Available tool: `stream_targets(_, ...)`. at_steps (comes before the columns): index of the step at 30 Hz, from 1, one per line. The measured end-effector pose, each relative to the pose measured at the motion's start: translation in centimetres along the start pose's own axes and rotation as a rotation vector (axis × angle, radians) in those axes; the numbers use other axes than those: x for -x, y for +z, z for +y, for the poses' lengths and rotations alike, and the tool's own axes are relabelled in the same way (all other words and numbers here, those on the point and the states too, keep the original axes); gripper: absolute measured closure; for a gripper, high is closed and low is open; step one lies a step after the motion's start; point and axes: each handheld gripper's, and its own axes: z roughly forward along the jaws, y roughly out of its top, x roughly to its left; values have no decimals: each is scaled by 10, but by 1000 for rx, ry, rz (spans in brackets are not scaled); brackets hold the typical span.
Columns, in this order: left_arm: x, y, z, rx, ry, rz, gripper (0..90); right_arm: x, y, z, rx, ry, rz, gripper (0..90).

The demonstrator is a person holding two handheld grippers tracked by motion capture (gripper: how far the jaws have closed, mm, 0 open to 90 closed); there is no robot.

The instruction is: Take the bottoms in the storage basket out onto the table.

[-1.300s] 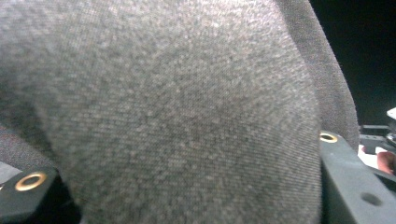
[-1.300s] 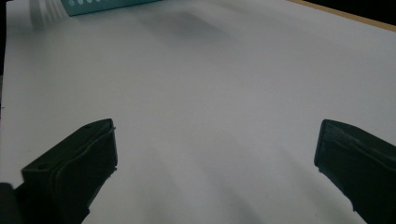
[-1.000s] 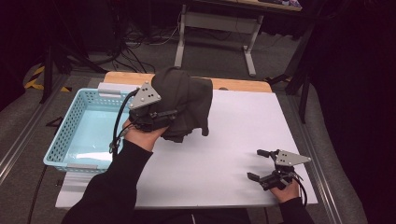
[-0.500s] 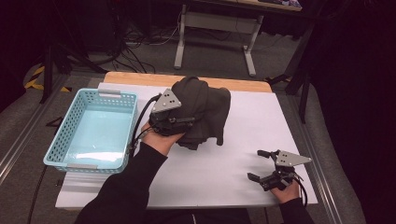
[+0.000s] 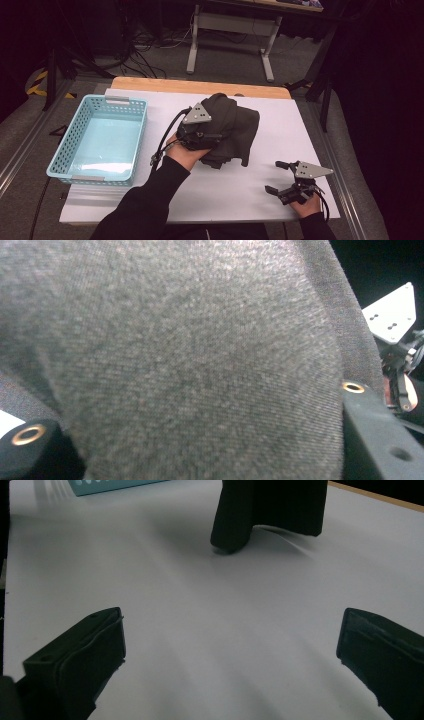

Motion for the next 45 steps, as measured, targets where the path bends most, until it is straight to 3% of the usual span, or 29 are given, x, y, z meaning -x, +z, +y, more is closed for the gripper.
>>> stream_targets(7,-5,8,-4,-4,-23,-7,491,0,0,0,0,0,2,0)
stream_targets(14,-9,14,-9,-29,-21,2,468,0,0,0,0,0,3,0)
stream_targets(18,-13,20,-14,-62,-13,23,456,0,1,0,-3,0,3,0)
stream_targets(25,-23,32,-24,-119,-36,36,437,0,1,0,-3,2,4,0)
stream_targets(31,-28,45,-33,-184,-19,61,419,0,1,0,-2,3,7,0)
stream_targets(34,-30,49,-37,-179,-27,58,395,0,0,0,-1,2,5,0)
stream_targets(39,-33,53,-41,-157,-8,59,262,0,0,0,0,3,6,0)
stream_targets(41,-32,54,-41,-151,12,78,174,0,0,0,0,3,5,0)
stream_targets(43,-31,55,-40,-150,0,86,100,0,0,0,1,3,5,0)
stream_targets(45,-30,55,-40,-162,27,109,65,0,0,0,2,2,5,0)
